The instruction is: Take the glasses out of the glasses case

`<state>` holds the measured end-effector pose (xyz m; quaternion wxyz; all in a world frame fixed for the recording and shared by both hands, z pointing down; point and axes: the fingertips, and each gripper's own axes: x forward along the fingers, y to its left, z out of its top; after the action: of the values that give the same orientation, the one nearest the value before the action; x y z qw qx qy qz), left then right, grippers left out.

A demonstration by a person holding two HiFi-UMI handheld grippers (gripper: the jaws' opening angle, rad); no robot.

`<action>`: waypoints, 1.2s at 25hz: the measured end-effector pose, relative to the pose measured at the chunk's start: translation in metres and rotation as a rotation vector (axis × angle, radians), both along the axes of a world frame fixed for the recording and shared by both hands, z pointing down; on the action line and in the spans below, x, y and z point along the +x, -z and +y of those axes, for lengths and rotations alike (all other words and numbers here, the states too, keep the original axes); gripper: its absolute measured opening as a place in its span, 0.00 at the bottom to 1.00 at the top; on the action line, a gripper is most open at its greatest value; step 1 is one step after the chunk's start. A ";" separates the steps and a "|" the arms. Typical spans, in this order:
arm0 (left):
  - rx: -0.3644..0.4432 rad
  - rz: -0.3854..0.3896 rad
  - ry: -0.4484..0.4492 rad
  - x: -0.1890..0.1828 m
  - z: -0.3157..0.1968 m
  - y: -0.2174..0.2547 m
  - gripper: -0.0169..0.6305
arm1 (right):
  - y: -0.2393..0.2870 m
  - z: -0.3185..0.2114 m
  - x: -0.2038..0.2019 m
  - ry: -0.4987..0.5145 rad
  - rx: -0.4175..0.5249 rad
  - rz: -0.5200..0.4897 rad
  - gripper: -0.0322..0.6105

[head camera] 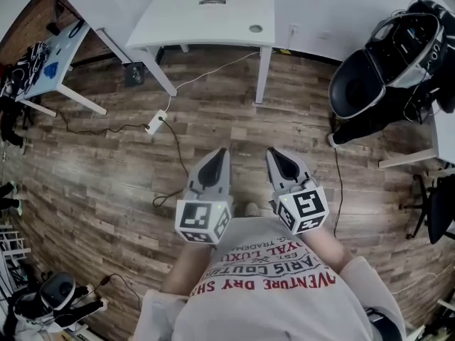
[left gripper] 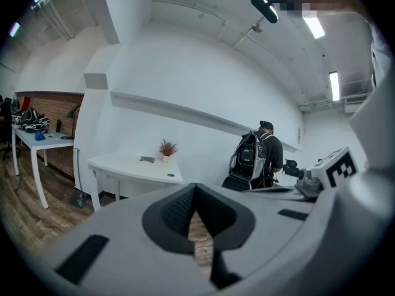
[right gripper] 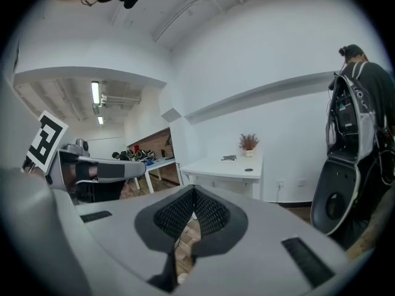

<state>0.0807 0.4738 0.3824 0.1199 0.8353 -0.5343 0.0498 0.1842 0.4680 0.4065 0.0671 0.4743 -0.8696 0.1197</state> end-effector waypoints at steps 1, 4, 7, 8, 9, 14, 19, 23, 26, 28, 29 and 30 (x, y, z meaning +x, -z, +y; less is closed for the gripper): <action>-0.011 0.003 0.005 -0.004 -0.002 -0.003 0.03 | -0.003 -0.002 -0.003 0.001 -0.009 0.003 0.07; -0.041 0.014 0.016 -0.017 -0.014 -0.011 0.03 | -0.010 -0.013 -0.011 0.001 -0.035 0.012 0.07; -0.067 0.020 0.022 -0.031 -0.032 -0.016 0.03 | -0.015 -0.031 -0.020 -0.003 -0.061 0.023 0.07; -0.075 0.023 0.023 -0.036 -0.039 -0.017 0.03 | -0.015 -0.039 -0.024 -0.003 -0.069 0.027 0.07; -0.083 0.025 0.023 -0.041 -0.046 -0.018 0.03 | -0.016 -0.046 -0.029 -0.004 -0.076 0.031 0.07; -0.097 0.031 0.029 -0.081 -0.097 -0.018 0.03 | -0.018 -0.099 -0.062 -0.001 -0.097 0.051 0.07; -0.086 0.034 0.065 -0.143 -0.158 -0.013 0.03 | -0.017 -0.159 -0.110 0.011 -0.099 0.070 0.07; -0.090 0.045 0.073 -0.186 -0.198 -0.015 0.03 | -0.015 -0.202 -0.151 0.018 -0.091 0.079 0.07; -0.094 0.058 0.073 -0.215 -0.226 -0.016 0.03 | -0.014 -0.230 -0.181 0.023 -0.085 0.082 0.07; -0.094 0.062 0.067 -0.229 -0.241 -0.017 0.03 | -0.016 -0.246 -0.196 0.018 -0.083 0.081 0.07; -0.093 0.061 0.062 -0.235 -0.248 -0.017 0.03 | -0.017 -0.253 -0.202 0.011 -0.083 0.079 0.07; -0.093 0.059 0.058 -0.241 -0.255 -0.017 0.03 | -0.018 -0.261 -0.207 0.002 -0.083 0.077 0.07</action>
<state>-0.1603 0.2186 0.3993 0.1757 0.8141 -0.5516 0.0464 -0.0225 0.2074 0.4246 0.1202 0.4743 -0.8612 0.1375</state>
